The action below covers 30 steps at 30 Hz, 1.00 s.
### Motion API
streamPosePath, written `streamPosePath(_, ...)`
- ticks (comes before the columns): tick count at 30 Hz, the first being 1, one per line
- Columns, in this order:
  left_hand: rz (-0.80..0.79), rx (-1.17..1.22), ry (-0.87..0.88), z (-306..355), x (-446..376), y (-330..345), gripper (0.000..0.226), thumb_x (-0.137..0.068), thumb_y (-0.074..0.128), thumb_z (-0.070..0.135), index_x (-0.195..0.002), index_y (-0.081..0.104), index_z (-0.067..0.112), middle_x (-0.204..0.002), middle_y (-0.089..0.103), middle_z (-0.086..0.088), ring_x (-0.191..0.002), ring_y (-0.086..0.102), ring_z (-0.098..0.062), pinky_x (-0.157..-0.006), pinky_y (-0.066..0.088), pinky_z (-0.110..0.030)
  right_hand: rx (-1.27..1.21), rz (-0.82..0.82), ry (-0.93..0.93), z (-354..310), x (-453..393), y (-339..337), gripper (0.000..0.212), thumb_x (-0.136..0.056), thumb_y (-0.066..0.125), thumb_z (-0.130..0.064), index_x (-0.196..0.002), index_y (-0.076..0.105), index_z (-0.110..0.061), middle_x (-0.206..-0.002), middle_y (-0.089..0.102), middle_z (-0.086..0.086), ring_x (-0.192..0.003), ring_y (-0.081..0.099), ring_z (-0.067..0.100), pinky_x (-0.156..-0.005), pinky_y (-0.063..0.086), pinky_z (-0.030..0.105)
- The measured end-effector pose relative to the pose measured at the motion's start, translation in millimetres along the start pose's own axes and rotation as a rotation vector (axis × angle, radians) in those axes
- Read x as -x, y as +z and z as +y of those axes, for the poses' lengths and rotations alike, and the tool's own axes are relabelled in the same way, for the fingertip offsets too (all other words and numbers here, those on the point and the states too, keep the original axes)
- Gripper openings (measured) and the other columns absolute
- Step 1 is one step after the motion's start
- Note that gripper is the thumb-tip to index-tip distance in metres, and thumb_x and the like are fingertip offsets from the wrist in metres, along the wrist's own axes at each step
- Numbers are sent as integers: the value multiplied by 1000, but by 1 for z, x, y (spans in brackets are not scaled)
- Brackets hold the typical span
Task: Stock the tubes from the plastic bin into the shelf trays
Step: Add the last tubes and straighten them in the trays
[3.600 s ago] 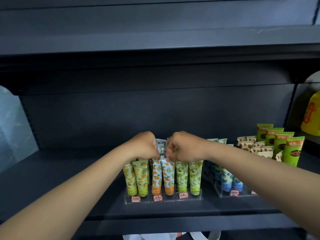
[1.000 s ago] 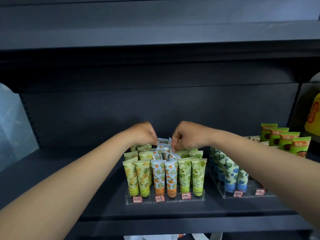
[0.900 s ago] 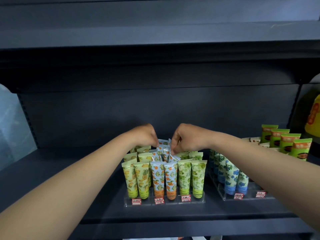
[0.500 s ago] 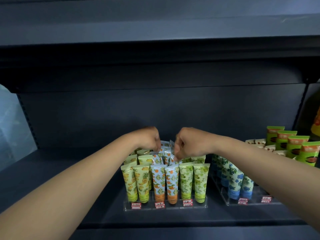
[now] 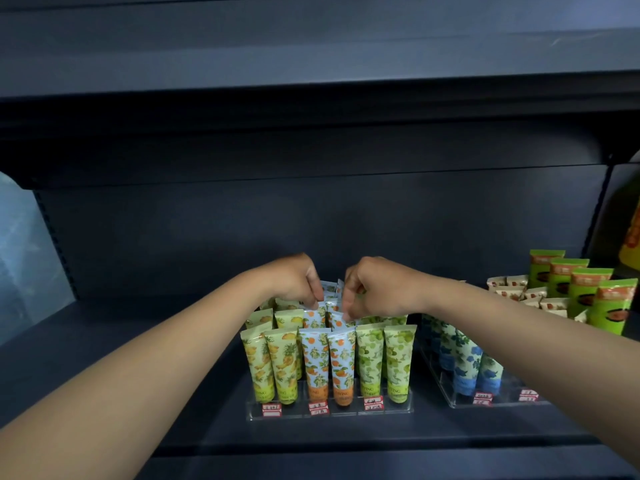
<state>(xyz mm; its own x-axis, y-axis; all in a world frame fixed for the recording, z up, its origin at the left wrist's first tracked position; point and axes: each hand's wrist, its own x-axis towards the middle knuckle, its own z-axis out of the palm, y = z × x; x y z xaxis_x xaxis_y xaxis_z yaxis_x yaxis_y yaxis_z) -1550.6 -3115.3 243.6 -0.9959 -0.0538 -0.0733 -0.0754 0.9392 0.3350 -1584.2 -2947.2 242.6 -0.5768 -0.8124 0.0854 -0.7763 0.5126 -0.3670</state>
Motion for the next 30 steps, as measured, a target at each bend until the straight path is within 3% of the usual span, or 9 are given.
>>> streamPosePath(4,0,39,11,1,6,-2,15,-79,72,12,-94,74,15,-73,58,18,-71,50,2,-68,38,-16,1,-6,-7,-2,1,0,10,-77,75,-21,-70,71,-26,-89,70,-9,-86,60,1,-71,43,12)
streamPosePath(7,1,59,21,4,12,-3,14,-79,73,14,-93,74,15,-72,59,18,-68,50,4,-62,37,-12,12,-8,-9,-3,2,1,2,-78,75,-21,-76,74,-22,-90,69,-9,-85,59,1,-71,43,12)
streamPosePath(11,1,83,39,5,19,-3,12,-77,74,15,-89,75,16,-69,60,19,-67,52,5,-63,39,-11,24,-16,-16,-6,2,1,3,-80,73,-19,-81,75,-20,-88,67,-9,-78,56,-1,-67,40,9)
streamPosePath(17,6,90,59,6,26,-2,11,-76,75,14,-87,75,15,-66,62,18,-66,54,4,-63,40,-12,35,-11,-9,-7,2,3,6,-81,71,-18,-76,73,-21,-89,68,-8,-84,58,1,-68,41,10)
streamPosePath(23,49,50,85,8,30,2,9,-75,76,15,-84,75,16,-65,60,18,-65,53,2,-62,40,-16,64,-1,-11,-9,2,4,7,-81,69,-16,-77,74,-19,-93,69,-6,-91,61,7,-80,48,22)
streamPosePath(30,7,96,81,7,35,-2,8,-77,74,13,-84,76,15,-64,62,19,-65,55,3,-65,40,-14,46,-12,-7,-13,-1,4,6,-80,71,-22,-75,73,-23,-92,70,-5,-90,62,8,-77,48,24)
